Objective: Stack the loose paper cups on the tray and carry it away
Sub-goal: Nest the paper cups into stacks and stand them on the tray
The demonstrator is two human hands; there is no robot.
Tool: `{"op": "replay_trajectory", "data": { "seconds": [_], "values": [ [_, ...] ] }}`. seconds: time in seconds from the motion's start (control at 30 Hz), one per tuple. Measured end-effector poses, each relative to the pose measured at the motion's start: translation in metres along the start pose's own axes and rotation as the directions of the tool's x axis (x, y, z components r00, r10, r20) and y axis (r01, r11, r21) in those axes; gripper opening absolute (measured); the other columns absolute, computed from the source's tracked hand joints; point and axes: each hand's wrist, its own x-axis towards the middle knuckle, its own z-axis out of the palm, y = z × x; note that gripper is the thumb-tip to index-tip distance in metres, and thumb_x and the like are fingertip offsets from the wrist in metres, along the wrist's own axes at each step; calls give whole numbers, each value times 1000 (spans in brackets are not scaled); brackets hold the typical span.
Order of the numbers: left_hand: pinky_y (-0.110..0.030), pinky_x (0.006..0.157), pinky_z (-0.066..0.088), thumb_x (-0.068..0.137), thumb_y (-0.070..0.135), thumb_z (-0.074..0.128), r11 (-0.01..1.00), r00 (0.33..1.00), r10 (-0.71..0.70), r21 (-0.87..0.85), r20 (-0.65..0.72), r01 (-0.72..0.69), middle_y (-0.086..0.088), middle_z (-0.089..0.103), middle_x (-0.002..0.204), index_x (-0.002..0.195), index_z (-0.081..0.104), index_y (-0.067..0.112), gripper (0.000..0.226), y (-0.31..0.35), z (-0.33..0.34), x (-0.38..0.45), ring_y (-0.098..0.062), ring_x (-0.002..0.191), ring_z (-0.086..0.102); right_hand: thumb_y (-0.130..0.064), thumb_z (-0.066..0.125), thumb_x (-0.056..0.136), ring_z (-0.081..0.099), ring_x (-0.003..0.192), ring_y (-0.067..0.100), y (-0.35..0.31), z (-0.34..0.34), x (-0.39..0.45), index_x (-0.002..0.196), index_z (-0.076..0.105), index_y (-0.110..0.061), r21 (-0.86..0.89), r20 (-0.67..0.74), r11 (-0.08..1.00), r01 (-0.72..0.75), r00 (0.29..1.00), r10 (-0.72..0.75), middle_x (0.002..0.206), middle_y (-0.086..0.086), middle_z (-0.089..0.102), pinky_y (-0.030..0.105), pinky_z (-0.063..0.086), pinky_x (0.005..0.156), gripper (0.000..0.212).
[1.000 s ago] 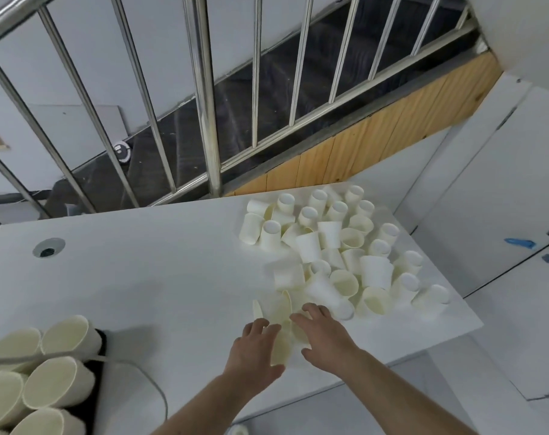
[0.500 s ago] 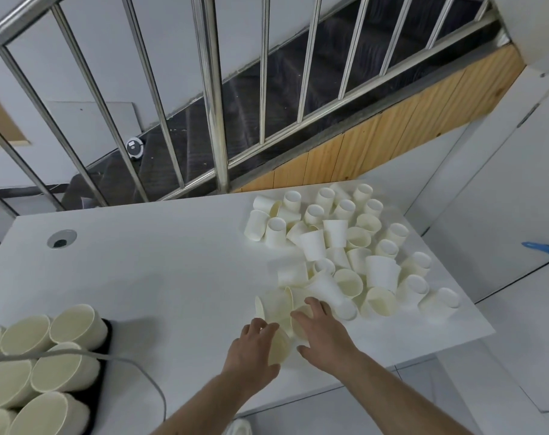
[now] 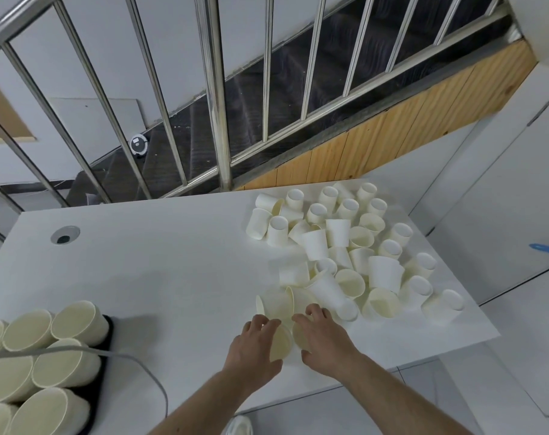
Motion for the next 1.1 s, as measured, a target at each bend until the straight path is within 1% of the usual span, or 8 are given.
{"op": "replay_trajectory", "data": {
  "seconds": [0.3,0.47,0.73,0.9,1.1],
  "values": [
    [-26,91,46,82,35,62,1000,1000,1,-12,-27,-1,5,35,137,141,29,29,69,6,4,-3,-16,121,41,-29,65,82,32,128,22,6,3,-9,145,31,-24,32,-25,999,16,1000,-15,137,2,28,33,50,93,72],
    [-26,90,47,81,36,62,1000,999,-12,-14,-52,12,5,35,138,142,30,29,69,9,2,-9,-17,122,42,-30,65,81,33,127,22,6,-2,-16,144,32,-23,25,-44,999,38,998,-37,137,2,29,33,50,91,71],
    [-23,83,47,80,36,62,995,981,-83,-69,-175,72,7,37,134,137,34,30,64,8,-7,-44,-15,119,42,-31,64,81,34,125,20,-2,-13,-33,145,33,-25,20,-96,994,105,990,-103,136,0,29,30,51,86,71],
    [-21,81,46,80,38,61,989,972,-126,-97,-199,108,9,36,134,138,33,31,65,-4,-8,-73,-12,119,41,-31,64,81,34,126,20,-22,-12,-38,145,33,-23,20,-98,990,140,986,-138,135,0,29,31,51,89,71],
    [-20,79,46,79,40,61,987,960,-129,-123,-248,101,9,36,134,137,35,32,64,-38,-16,-101,-12,118,42,-29,63,81,32,127,20,-70,-6,-40,145,34,-24,24,-93,984,175,981,-172,136,0,28,33,51,90,70]
  ]
}}
